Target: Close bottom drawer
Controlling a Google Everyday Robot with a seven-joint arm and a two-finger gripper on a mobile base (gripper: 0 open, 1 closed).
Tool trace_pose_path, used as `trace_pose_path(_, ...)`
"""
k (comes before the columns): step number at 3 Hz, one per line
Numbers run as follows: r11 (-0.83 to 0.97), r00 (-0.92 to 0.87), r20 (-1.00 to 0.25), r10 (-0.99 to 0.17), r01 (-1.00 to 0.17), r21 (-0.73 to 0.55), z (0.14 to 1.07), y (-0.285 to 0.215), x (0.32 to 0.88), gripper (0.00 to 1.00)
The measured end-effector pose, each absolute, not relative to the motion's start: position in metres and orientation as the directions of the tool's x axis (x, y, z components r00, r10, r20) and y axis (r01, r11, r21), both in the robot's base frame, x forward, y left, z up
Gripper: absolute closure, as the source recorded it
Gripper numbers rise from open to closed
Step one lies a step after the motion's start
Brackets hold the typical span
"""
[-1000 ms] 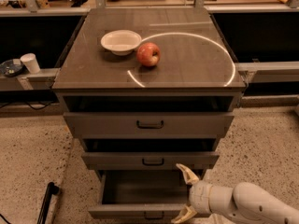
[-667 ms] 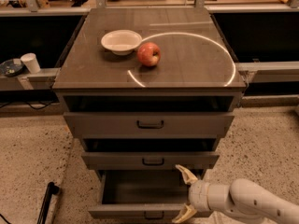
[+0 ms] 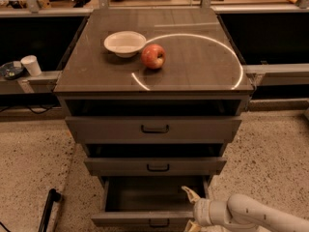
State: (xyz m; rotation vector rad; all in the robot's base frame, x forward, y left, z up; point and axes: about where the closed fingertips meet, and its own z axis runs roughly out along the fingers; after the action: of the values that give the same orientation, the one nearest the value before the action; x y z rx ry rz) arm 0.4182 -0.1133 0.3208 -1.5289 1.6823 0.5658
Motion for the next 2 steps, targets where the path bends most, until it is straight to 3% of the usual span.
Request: trace_pose_path(2, 0.150, 0.006, -0.794, -0.608, -0.981, -0.122, 0.248, -0.105, 0.394, 0.50)
